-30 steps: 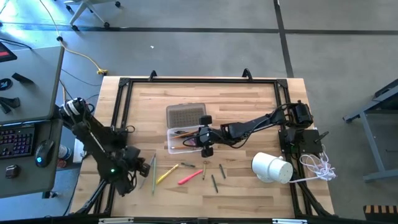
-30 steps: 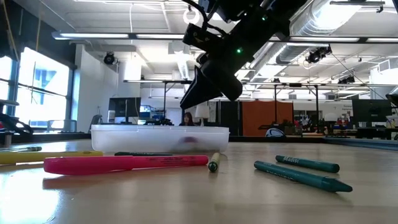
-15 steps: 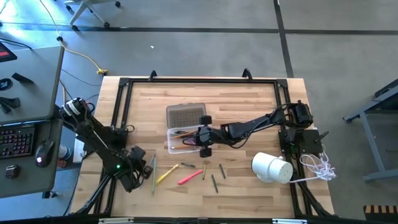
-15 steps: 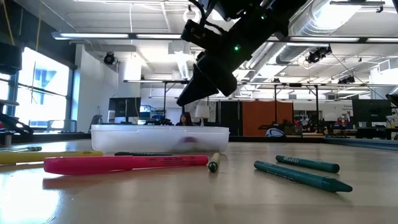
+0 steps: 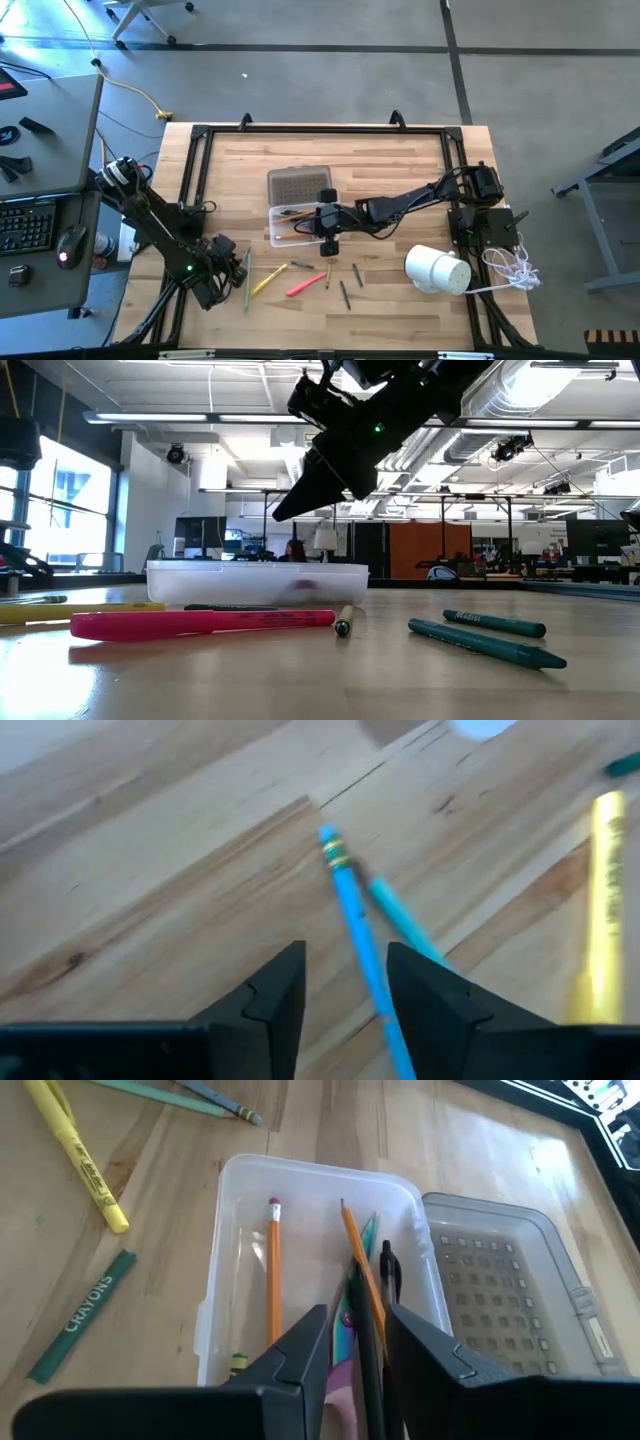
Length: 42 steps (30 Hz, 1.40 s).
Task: Pick & place school supplies into a supply box
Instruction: Put the blue pencil into the gray supply box
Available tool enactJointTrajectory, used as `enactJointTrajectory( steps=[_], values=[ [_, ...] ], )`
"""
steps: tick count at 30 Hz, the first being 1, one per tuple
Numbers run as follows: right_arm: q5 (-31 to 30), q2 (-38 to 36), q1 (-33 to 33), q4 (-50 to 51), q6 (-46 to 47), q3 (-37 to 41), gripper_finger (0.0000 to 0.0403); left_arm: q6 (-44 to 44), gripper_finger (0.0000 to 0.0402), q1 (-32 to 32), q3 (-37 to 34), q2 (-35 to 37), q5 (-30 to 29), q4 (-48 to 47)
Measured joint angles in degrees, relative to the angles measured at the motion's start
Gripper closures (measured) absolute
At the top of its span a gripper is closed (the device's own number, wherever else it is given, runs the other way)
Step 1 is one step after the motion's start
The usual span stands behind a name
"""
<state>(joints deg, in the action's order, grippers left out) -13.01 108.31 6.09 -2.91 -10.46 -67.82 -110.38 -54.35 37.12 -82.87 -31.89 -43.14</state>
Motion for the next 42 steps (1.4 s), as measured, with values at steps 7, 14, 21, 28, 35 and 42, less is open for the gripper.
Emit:
enactJointTrajectory(
  steps=[7,14,21,28,35,42],
  values=[
    [3.4,0.0,-0.1,0.0,0.0,0.0,0.0316,3.7,0.0228,0.0,0.0,-3.7,-6.5,1.9],
    [5.0,0.0,-0.1,0.0,0.0,0.1,0.0316,2.4,0.0243,0.0,0.0,-9.0,-4.7,3.2],
    [4.6,0.0,-0.1,0.0,0.0,0.1,0.0316,0.3,0.0261,-0.1,0.2,-12.7,-7.4,2.9],
    [4.6,0.0,-0.1,0.0,0.0,0.1,0.0316,-7.9,0.0317,0.0,-2.4,-14.0,-9.3,4.3],
    [4.6,0.0,-0.1,0.0,0.0,0.1,0.0316,-11.4,0.0376,0.8,-6.2,-14.6,-15.6,5.7],
    [4.6,0.0,-0.1,0.1,0.0,0.1,0.0316,-10.4,0.0371,6.5,-8.4,-14.6,-17.7,6.2]
  ],
)
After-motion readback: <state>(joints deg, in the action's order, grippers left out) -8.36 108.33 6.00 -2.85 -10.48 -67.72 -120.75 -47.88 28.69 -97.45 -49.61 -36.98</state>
